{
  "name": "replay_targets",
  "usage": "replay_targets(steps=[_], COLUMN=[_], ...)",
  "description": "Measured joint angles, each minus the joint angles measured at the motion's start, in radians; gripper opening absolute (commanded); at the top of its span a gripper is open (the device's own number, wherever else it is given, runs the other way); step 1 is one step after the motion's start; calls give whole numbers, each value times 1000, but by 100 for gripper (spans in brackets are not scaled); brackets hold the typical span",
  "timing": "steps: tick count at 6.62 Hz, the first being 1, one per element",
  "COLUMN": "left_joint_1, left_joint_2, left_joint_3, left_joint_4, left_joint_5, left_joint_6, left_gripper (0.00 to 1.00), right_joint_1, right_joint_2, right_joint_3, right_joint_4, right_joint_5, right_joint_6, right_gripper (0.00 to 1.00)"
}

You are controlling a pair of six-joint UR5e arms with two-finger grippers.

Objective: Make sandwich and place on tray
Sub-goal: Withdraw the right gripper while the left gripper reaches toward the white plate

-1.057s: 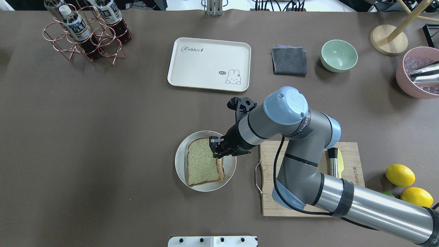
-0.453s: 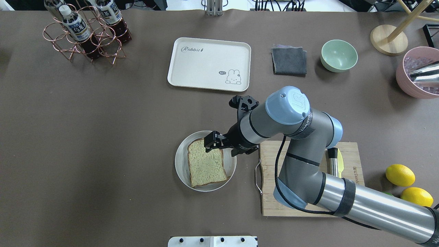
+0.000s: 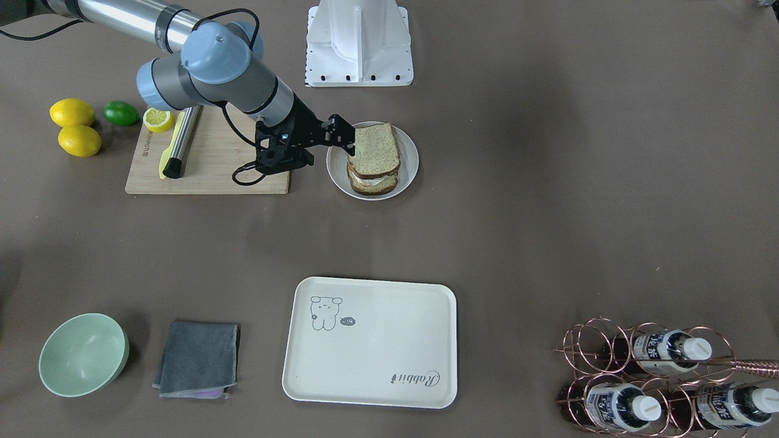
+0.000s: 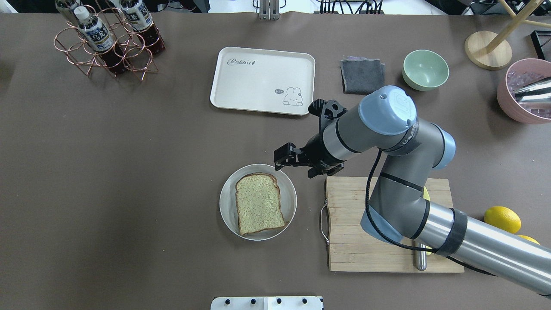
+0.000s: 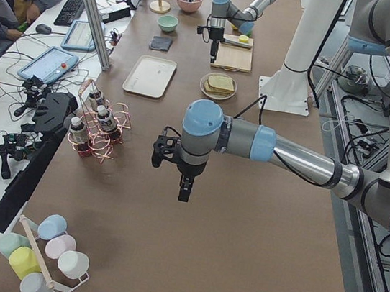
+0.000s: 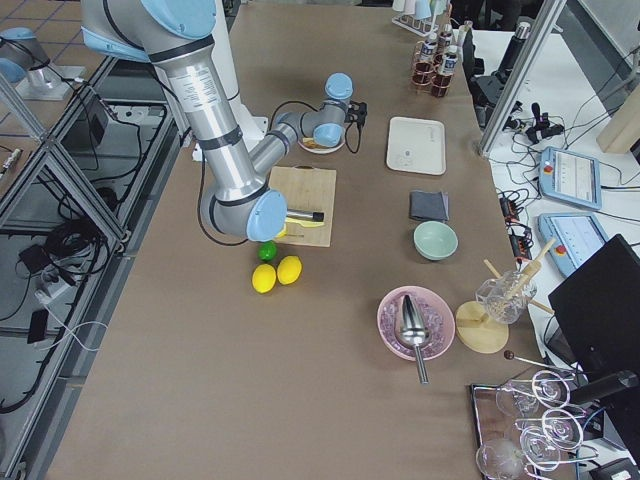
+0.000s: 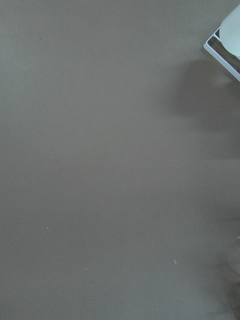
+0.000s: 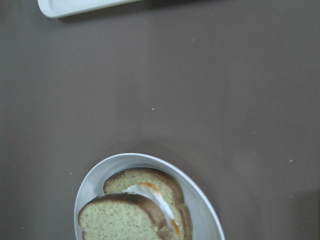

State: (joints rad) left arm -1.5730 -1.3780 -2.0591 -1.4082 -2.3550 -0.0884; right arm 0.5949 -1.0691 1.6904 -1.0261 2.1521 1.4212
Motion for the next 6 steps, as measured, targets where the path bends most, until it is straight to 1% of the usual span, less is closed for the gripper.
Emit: replay_targets(steps=[1,2,3,4,5,6], left_joint_1=[62,149,251,367,480,634], left_joint_2=[-24,-70,-130,-201,-267,-346], left_joint_3=[-31,-61,-82,-89,-87,-76], left_joint_4=[-2,-6,-20,-57,-111,-172], left_joint_5=[-16,-38,-46,-43,-27,53], left_joint_6=[-91,-212,-353,-525,-702,-906], left_gripper=[97,97,97,97,97,97], right_joint_1=[47,93,132,172,205,243], right_joint_2=[-32,-59,-81,-111,-143,-195], right_joint_3=[11,16,21,37,66,111], right_joint_4=[-1,-3,-16,-61,-124,-193], right_joint_5=[37,73,100,119,128,132], right_joint_6=[-40,-85,-133,-203,-273,-353], right_gripper=[100,100,100,100,100,100])
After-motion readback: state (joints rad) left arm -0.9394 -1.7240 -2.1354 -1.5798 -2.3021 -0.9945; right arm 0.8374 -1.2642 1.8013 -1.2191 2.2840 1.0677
